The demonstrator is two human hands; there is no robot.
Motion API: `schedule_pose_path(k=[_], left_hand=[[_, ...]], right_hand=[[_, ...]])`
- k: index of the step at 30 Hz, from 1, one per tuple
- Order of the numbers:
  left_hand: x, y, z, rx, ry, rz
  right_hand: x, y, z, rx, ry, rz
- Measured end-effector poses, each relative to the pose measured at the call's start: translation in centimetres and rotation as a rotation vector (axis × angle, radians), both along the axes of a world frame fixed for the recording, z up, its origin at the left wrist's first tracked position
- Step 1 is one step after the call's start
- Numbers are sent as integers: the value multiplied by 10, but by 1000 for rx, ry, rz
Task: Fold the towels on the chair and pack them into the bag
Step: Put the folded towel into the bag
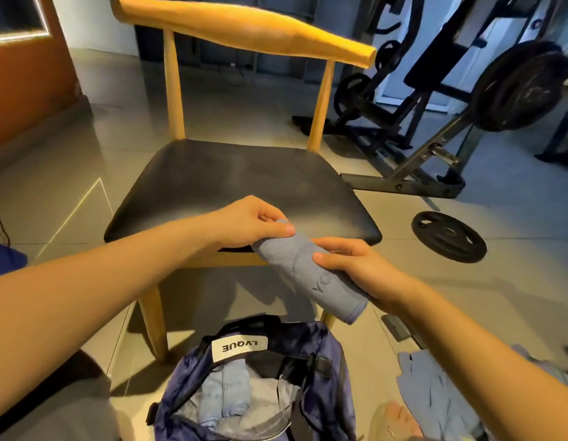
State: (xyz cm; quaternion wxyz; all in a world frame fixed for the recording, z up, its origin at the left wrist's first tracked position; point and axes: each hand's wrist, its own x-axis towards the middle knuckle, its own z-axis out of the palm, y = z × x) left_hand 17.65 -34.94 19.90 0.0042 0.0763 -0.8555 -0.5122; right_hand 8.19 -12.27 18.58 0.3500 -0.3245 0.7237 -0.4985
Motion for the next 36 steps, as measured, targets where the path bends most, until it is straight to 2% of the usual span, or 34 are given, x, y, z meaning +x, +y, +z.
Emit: schedule_pose_path(k=[4,11,16,17,18,20,22,24,26,28,32,36], left_hand=[[-3,21,-39,-9,-147,-134],[-1,49,-98,-20,-294,-200],[-8,33,-152,76,-470,-218],[-11,27,-164,-8,-467,-210],[-15,21,-176,-171,-441,-228],[-19,11,-202,-590,-382,-302],[-21,6,-232,-906,-346,-379],[-24,6,-258,-1120,-314,-458],[-26,4,-275,-1211,-231,-495],[-28,0,-282,-1187,-153,-448],[-39,-13,-281,-975,-101,-231],[-51,-18,-278,-822,-23,-193]], right_hand=[[19,31,-27,142,22,-90],[53,61,-74,219,-240,-203],[66,59,-144,327,-196,-257],[69,57,-161,374,-178,-272],[71,54,-179,418,-168,-279],[75,45,-216,488,-167,-306],[80,32,-247,510,-186,-373],[83,16,-272,510,-220,-424],[85,-4,-289,532,-232,-465],[83,-21,-304,555,-194,-502],[82,-54,-325,519,-187,-538],[74,-82,-347,439,-155,-628]])
